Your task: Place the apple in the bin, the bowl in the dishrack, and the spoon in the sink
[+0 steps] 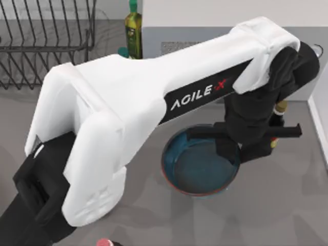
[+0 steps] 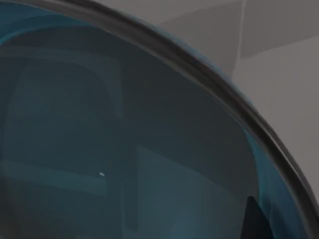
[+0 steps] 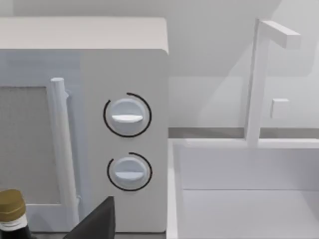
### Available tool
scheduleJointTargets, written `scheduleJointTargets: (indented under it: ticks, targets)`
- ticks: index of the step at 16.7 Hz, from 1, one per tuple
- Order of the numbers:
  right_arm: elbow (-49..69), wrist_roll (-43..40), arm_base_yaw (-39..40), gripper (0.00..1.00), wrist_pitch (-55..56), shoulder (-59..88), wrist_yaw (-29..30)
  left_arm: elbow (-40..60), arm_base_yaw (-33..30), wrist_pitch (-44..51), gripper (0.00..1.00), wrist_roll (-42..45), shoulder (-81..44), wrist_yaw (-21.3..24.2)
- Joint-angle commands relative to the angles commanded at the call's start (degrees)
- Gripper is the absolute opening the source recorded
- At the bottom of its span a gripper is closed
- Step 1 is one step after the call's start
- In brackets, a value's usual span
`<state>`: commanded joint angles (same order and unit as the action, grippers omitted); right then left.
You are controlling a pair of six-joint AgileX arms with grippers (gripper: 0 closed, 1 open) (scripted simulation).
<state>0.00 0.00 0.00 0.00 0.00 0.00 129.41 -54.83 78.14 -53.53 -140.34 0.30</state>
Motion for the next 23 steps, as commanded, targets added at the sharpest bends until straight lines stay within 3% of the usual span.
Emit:
scheduleJointTargets:
  ticks: [5,12,16,23]
  targets:
    - [0.00,0.00,0.00,1.00,0.00,0.00,0.00,11.45,-0.21,11.51,0.00,0.28,-0.71,0.05]
    - [0.00,0.00,0.00,1.00,0.00,0.00,0.00,11.58,0.22,11.61,0.00,0.88,0.03,0.17]
    - [0.00,0.00,0.00,1.00,0.00,0.00,0.00,4.73,5.90,4.92,0.00,7.29,8.18,1.50]
    - [0.00,0.00,0.00,1.00,0.00,0.00,0.00,-17.87,24.80,-18.61,0.00,21.82,34.87,4.56]
